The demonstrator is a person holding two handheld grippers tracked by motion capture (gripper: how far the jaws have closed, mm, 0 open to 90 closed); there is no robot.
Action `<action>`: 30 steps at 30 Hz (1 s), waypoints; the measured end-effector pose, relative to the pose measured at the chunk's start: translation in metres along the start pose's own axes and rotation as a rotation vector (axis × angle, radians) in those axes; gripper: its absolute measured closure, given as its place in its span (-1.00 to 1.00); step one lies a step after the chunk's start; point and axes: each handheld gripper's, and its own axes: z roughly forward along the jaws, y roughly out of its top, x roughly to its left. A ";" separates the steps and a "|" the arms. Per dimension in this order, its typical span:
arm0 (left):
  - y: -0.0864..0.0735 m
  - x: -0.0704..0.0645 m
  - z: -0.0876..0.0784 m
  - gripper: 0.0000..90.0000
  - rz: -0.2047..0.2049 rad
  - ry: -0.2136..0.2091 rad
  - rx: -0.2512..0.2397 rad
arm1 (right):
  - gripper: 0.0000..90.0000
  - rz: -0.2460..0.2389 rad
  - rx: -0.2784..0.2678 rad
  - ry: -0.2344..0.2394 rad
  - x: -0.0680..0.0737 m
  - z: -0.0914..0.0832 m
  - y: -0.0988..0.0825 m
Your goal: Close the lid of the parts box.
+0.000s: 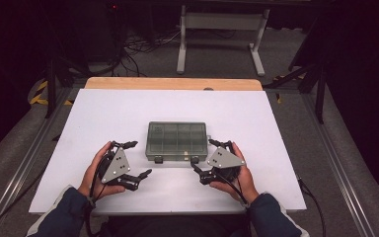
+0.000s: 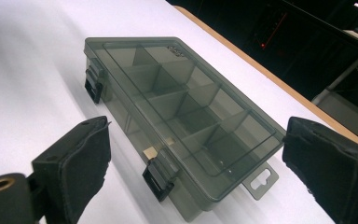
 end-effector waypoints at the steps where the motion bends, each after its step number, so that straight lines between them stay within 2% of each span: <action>1: -0.001 0.000 -0.001 -0.84 -0.002 0.002 -0.001 | -0.81 -0.002 0.002 -0.002 0.000 -0.001 0.000; 17: -0.015 -0.001 -0.018 -0.84 -0.010 0.037 0.025 | -0.81 -0.013 0.026 -0.029 -0.002 -0.009 -0.008; 30: -0.027 -0.002 -0.028 -0.84 -0.026 0.054 0.025 | -0.81 -0.024 0.045 -0.041 0.000 -0.014 -0.015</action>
